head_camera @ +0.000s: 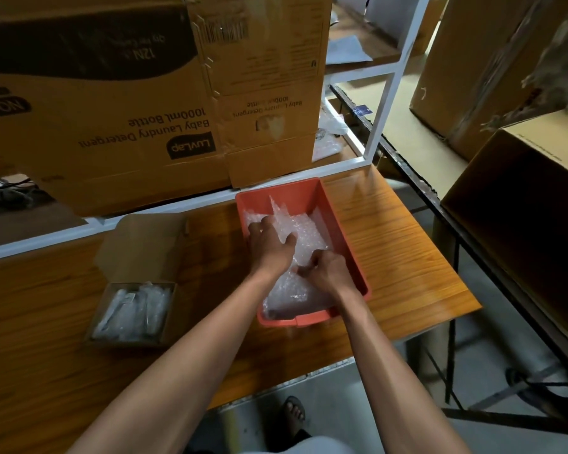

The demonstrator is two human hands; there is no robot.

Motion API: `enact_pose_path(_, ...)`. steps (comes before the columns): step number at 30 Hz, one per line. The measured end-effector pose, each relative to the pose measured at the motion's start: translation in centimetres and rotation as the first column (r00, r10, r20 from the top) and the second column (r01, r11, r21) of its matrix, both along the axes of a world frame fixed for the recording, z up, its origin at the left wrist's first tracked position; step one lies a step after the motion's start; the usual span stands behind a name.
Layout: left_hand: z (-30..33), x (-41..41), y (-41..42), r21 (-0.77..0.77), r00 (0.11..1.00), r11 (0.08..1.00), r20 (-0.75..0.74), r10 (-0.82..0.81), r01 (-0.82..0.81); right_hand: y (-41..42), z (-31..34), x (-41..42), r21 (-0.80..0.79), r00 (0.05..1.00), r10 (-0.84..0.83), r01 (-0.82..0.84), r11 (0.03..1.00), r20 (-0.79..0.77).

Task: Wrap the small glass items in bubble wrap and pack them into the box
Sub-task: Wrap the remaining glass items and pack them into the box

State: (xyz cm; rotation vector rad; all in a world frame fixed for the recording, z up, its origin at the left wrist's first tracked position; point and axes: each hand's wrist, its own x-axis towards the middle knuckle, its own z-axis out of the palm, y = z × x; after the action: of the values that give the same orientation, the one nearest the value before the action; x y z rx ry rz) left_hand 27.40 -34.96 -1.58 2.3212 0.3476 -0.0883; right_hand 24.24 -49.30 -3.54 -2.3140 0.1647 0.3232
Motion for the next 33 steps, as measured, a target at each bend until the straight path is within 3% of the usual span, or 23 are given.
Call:
enact_pose_path(3,-0.5,-0.4,-0.4,0.055,0.993,0.998,0.113,-0.045,0.039,0.0,-0.1,-0.2,0.043,0.999,-0.027,0.026,0.999,0.031)
enact_pose_path(8,0.1,-0.5,-0.9,-0.016,0.983,1.000,-0.183,-0.016,0.013,0.4,0.0,-0.7,0.091,0.994,-0.053,0.044,0.995,0.094)
enact_pose_path(11,-0.3,-0.2,-0.1,-0.042,0.972,0.998,-0.235,0.027,-0.038,0.2,0.0,-0.8,0.113,0.997,-0.028,0.020,0.993,0.071)
enact_pose_path(14,0.3,-0.3,0.6,-0.212,0.973,0.970,-0.222,0.066,-0.114,-0.6,0.9,-0.7,0.198,1.000,-0.012,0.007,0.980,0.028)
enact_pose_path(19,1.7,-0.4,2.2,-0.471,0.986,0.880,-0.166,-0.010,-0.071,-1.1,3.3,-0.5,0.468,0.996,-0.081,0.052,0.882,0.042)
enact_pose_path(26,3.1,-1.4,4.2,-0.619,0.982,0.783,-0.180,-0.060,-0.066,0.1,3.0,1.1,0.213,0.972,-0.217,0.192,0.958,0.096)
enact_pose_path(30,3.1,-1.7,5.2,-0.592,0.984,0.805,-0.166,-0.072,-0.041,0.0,3.8,0.9,0.322,0.949,-0.299,0.254,0.912,0.100)
enact_pose_path(33,3.4,-1.9,5.5,-0.619,0.986,0.783,-0.158,-0.051,-0.058,-0.3,4.5,0.6,0.373,0.960,-0.261,0.208,0.904,0.097)
